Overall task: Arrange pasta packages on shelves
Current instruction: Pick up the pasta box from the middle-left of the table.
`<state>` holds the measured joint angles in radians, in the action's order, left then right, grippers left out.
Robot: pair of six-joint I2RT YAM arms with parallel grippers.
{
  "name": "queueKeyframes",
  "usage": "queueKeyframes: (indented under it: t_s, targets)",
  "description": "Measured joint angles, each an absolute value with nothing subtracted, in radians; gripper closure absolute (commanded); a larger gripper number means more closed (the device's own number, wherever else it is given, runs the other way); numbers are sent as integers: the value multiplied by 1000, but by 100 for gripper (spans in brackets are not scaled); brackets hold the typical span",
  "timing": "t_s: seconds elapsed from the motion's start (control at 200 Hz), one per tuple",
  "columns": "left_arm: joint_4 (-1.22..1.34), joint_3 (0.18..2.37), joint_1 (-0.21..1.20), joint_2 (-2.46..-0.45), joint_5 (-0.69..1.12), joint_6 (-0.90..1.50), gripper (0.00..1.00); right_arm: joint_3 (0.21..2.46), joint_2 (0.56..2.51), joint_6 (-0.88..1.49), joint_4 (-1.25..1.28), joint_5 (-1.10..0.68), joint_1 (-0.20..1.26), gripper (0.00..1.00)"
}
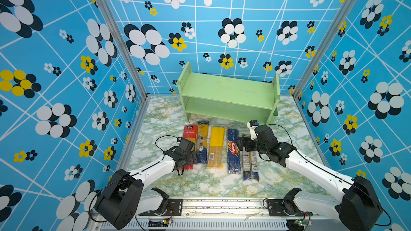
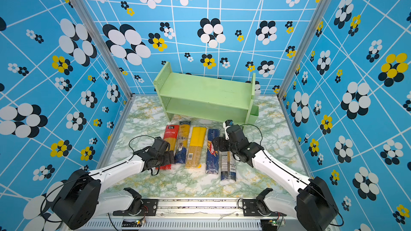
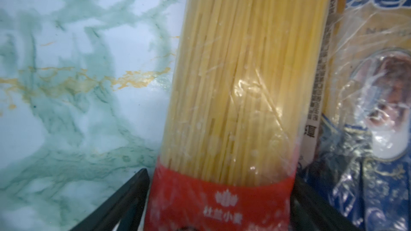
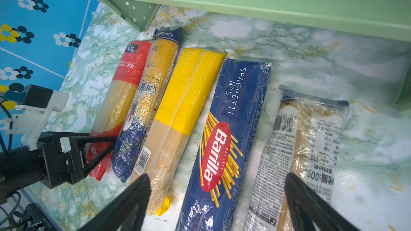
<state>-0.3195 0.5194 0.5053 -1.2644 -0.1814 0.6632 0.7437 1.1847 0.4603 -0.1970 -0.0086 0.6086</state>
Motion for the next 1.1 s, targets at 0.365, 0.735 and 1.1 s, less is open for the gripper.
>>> queueKeyframes:
  t_s: [0.365, 0.735, 1.1]
  targets:
    - [-310, 539, 505, -1302, -202, 670, 20, 744, 1195, 456, -174, -9, 609, 6]
    - [-309, 574, 505, -1348, -195, 667, 58, 744, 1210, 449, -174, -9, 609, 7]
    - [-328, 593, 498, -1316, -168, 662, 100, 755, 1220, 440, -175, -9, 609, 7]
